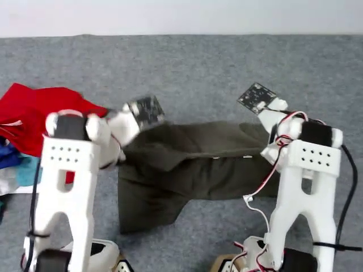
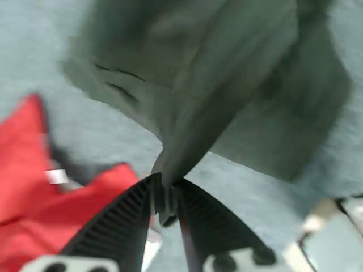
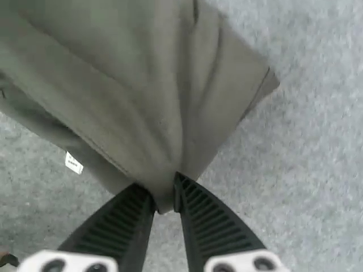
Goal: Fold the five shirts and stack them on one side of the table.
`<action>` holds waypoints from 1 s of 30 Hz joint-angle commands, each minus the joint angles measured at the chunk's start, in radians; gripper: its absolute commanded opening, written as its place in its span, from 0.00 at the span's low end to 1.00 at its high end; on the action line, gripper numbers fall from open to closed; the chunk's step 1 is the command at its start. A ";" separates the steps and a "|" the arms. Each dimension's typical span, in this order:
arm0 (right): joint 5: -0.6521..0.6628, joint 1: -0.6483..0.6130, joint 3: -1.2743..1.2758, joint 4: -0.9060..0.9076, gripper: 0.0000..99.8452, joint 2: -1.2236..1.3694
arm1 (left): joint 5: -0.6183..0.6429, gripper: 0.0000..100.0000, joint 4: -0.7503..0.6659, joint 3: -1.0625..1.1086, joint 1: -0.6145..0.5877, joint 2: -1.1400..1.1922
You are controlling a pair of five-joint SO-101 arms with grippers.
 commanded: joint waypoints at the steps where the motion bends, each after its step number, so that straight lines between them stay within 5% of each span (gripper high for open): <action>1: 0.052 0.050 -0.072 0.004 0.01 -0.031 | 0.006 0.00 0.029 0.143 0.038 -0.101; 12: 0.244 0.051 -0.072 0.015 0.01 -0.033 | 0.006 0.00 0.029 0.285 0.066 -0.141; 30: 0.253 0.053 0.031 0.019 0.01 -0.031 | -0.072 0.00 0.031 0.374 0.068 -0.137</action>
